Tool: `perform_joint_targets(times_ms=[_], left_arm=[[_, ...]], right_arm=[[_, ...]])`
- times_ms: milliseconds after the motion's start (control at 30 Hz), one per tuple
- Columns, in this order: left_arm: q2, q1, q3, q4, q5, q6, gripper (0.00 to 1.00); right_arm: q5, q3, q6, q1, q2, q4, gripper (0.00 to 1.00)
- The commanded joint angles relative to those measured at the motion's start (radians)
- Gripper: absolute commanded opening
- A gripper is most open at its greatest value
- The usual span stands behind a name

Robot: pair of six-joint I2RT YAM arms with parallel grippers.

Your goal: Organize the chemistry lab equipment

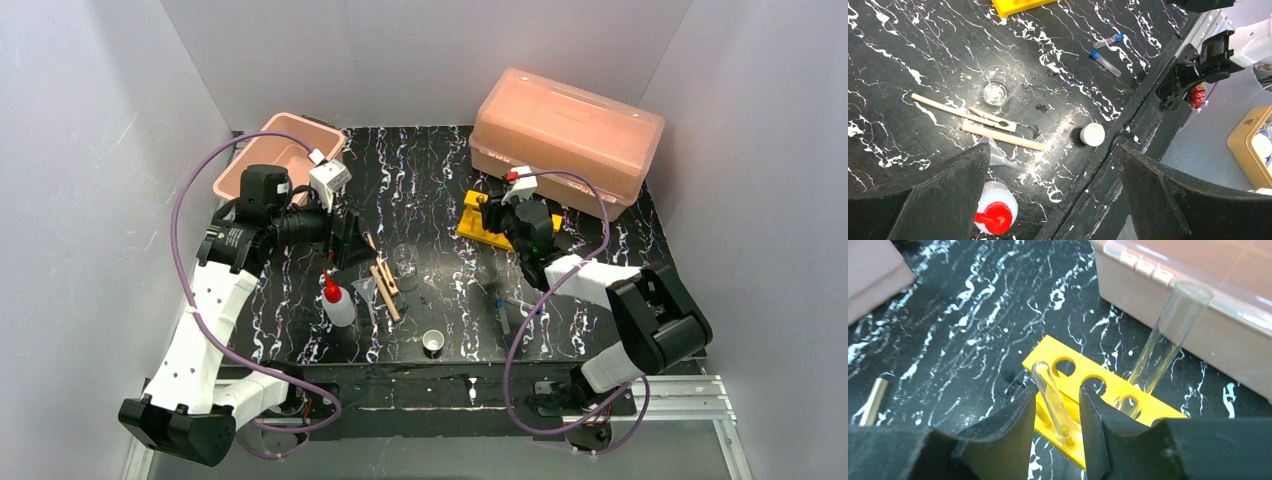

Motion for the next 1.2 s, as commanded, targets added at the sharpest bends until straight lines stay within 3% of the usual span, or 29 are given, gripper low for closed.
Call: perform_joint_targets(times_ms=[0, 167, 433, 633, 733, 900, 1167], left_arm=[[-0.028, 0.005, -0.002, -0.022, 0.002, 0.021, 0.98], [-0.025, 0.005, 0.003, -0.011, 0.009, 0.01, 0.98], [-0.03, 0.005, 0.001, -0.016, 0.009, 0.012, 0.98], [-0.028, 0.005, -0.001, -0.019, 0.008, 0.017, 0.98], [-0.027, 0.005, 0.0, -0.026, 0.007, 0.022, 0.98], [-0.029, 0.005, -0.001, -0.028, 0.002, 0.027, 0.98], [-0.023, 0.006, 0.003, -0.018, 0.004, 0.012, 0.98]], right_arm=[[-0.038, 0.006, 0.006, -0.002, -0.107, 0.019, 0.46], [-0.079, 0.073, 0.003, -0.001, -0.172, -0.101, 0.44], [-0.114, 0.233, -0.011, 0.001, -0.122, -0.325, 0.45], [-0.105, 0.202, -0.028, 0.019, -0.135, -0.359, 0.45], [-0.084, 0.164, -0.043, 0.034, -0.189, -0.379, 0.36], [-0.099, 0.086, -0.033, 0.07, -0.291, -0.377, 0.07], [0.001, 0.22, -0.069, 0.142, -0.175, -0.491, 0.06]])
